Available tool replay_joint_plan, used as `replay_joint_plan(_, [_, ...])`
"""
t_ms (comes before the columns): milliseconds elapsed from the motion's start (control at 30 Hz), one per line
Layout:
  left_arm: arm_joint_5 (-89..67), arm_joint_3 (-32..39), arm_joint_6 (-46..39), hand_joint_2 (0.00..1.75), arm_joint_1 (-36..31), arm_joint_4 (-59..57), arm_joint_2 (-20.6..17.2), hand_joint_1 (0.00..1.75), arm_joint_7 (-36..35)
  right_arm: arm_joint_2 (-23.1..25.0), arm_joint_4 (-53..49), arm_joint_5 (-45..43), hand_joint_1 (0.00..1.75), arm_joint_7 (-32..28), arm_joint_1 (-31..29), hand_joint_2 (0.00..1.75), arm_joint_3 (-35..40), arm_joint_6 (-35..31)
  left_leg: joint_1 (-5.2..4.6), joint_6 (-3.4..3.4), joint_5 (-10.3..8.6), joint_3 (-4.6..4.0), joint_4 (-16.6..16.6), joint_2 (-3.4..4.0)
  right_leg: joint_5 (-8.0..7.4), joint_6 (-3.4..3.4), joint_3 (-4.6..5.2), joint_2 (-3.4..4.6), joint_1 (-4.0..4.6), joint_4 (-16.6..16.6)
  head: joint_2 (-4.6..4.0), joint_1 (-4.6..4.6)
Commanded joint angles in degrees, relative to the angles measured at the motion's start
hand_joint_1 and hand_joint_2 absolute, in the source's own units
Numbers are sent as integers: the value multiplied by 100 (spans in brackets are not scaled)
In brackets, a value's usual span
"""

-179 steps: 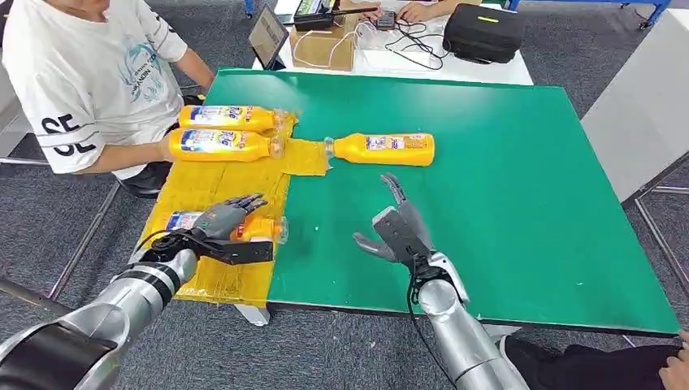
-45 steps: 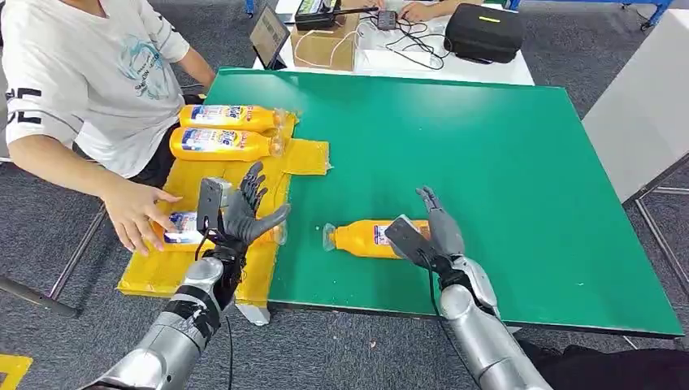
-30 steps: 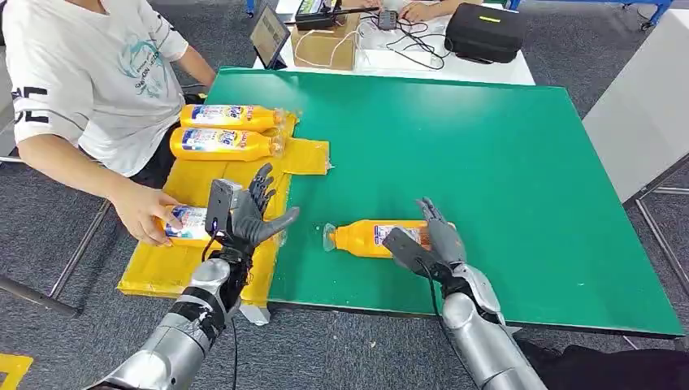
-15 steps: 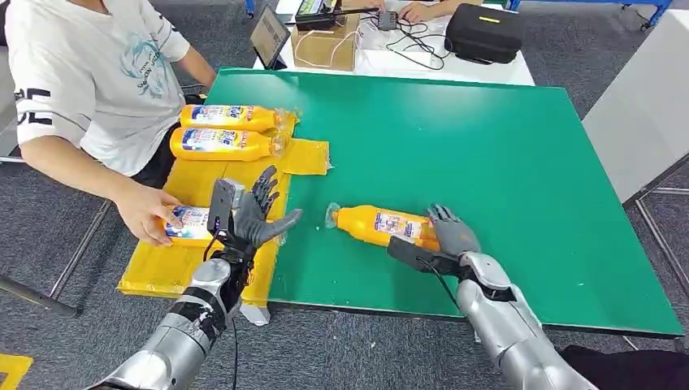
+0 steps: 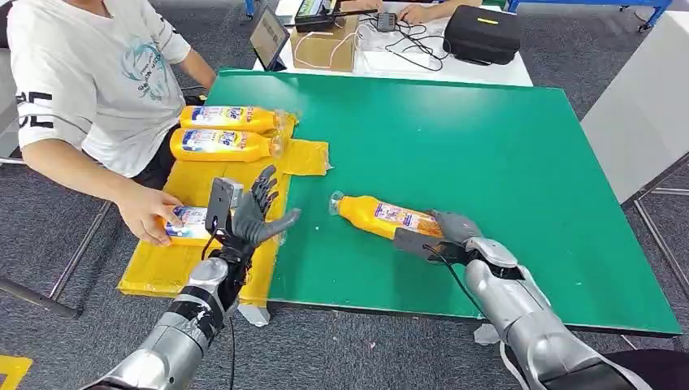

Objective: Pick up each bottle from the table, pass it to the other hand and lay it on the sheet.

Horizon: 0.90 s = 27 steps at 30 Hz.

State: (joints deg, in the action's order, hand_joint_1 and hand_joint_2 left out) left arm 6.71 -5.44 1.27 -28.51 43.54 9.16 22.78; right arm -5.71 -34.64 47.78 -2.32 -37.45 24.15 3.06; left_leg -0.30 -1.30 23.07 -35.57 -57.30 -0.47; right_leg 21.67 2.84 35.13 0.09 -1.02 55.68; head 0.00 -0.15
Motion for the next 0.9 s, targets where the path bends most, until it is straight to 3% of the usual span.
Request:
replay_joint_plan(33, [-206,-37,-353,175,-311,-189,-216,0,71,560,190,-1085,175,-520,23,175,-722,-456,12,14,18,20,-3,11,14,-18,-19,6,14,0,2,-2])
replay_joint_plan(167, [-438,-46,-653,175,-312,-268,-175,0,147,1128,-908,-2011,175,-882,713,175,-1306,-1242,15,15,19,18,-4,19,12,-18,-15,14,16,1,0,-2])
replay_joint_plan(300, [-544,-84,-624,175,-197,-162,-68,0,127,1599,-1992,-2457,175,-1110,1423,175,-1132,-1684,12,13,15,4,-1,2,16,-16,-3,2,13,4,0,2])
replay_joint_plan(733, [-308,-223,-194,175,-70,29,0,0,-137,1791,-1888,-2895,175,-1148,1280,175,-595,-1798,7,11,14,-23,-3,3,16,-15,23,3,6,7,0,0])
replay_joint_plan(900, [204,-416,599,175,-4,198,49,0,-296,1891,-1342,-2909,175,-1174,1012,175,-262,-1629,7,12,17,-19,-4,8,16,-16,21,9,7,7,0,0])
